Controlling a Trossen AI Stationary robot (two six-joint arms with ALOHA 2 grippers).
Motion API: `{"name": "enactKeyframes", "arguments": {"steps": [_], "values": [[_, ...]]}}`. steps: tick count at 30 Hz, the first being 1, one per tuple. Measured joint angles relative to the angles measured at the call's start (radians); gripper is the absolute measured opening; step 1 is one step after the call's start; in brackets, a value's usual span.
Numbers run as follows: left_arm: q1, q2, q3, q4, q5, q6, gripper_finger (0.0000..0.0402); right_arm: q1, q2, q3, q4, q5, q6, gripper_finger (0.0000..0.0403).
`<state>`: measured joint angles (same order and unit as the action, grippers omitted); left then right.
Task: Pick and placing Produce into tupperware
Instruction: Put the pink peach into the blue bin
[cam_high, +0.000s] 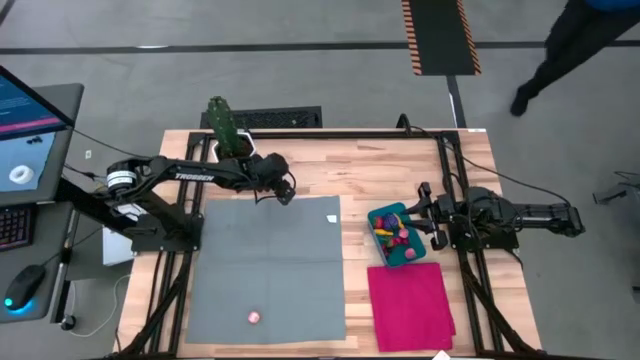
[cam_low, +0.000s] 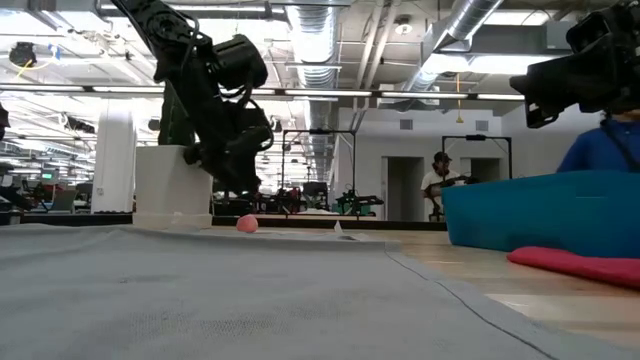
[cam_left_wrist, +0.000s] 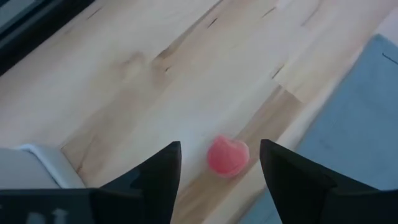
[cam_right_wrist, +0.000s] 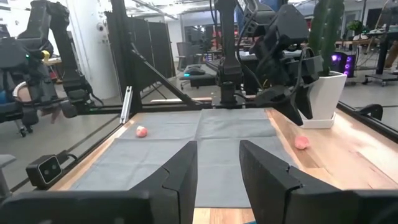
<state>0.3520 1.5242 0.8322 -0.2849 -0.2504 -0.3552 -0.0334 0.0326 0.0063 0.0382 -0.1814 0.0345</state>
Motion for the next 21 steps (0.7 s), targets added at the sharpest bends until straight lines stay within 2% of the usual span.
{"name": "enactKeyframes", "arguments": {"steps": [9,11,16,21], "values": [[0.009,0.014,0.0,0.023,0.041,-0.047,0.021,0.0,0.0,0.0,0.0,0.0,0.0,0.0142],[0.016,0.028,-0.002,0.017,0.083,-0.056,0.021,0.0,0.0,0.0,0.0,0.0,0.0,0.0141],[0.021,0.106,-0.001,0.069,0.119,-0.063,0.0209,0.0,0.001,0.0,0.001,0.003,0.0,0.0139],[0.02,0.174,0.018,0.055,0.114,-0.065,0.0209,0.0,0.003,0.0,0.001,0.0,0.0,0.0139]]}}
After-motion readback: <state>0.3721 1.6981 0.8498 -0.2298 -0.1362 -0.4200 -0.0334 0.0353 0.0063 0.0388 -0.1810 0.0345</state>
